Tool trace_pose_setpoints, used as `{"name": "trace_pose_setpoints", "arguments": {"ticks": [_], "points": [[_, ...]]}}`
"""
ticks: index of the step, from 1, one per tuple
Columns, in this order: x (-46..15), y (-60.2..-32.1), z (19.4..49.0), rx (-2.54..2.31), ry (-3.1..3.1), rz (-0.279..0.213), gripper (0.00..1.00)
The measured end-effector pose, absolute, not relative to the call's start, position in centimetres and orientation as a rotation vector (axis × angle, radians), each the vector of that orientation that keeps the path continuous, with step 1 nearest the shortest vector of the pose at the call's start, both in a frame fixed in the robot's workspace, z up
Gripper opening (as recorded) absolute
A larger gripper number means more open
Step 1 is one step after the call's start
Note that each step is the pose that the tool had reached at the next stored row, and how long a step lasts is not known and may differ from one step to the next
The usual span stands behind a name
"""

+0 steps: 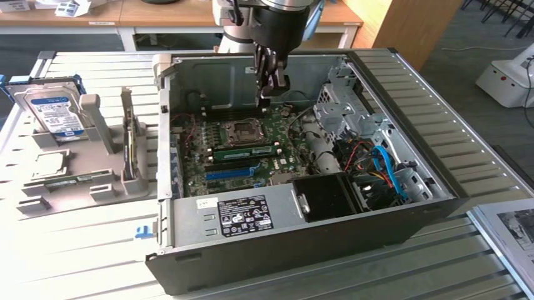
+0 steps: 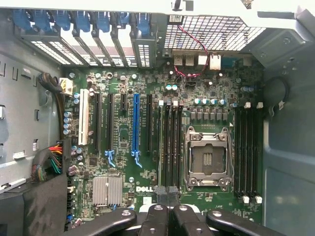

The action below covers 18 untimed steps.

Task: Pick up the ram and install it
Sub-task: 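Press down the ram until it locks into place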

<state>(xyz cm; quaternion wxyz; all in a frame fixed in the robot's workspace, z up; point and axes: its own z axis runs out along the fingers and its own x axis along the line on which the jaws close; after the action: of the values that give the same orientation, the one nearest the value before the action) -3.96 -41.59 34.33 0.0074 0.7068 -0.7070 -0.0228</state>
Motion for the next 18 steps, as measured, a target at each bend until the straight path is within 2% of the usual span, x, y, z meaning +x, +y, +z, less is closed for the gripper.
{"name": "trace_pose_setpoints", "arguments": {"ticks": [18], "points": [[-0.8, -41.6, 34.3, 2.211, -2.210, -0.071, 0.10]]}}
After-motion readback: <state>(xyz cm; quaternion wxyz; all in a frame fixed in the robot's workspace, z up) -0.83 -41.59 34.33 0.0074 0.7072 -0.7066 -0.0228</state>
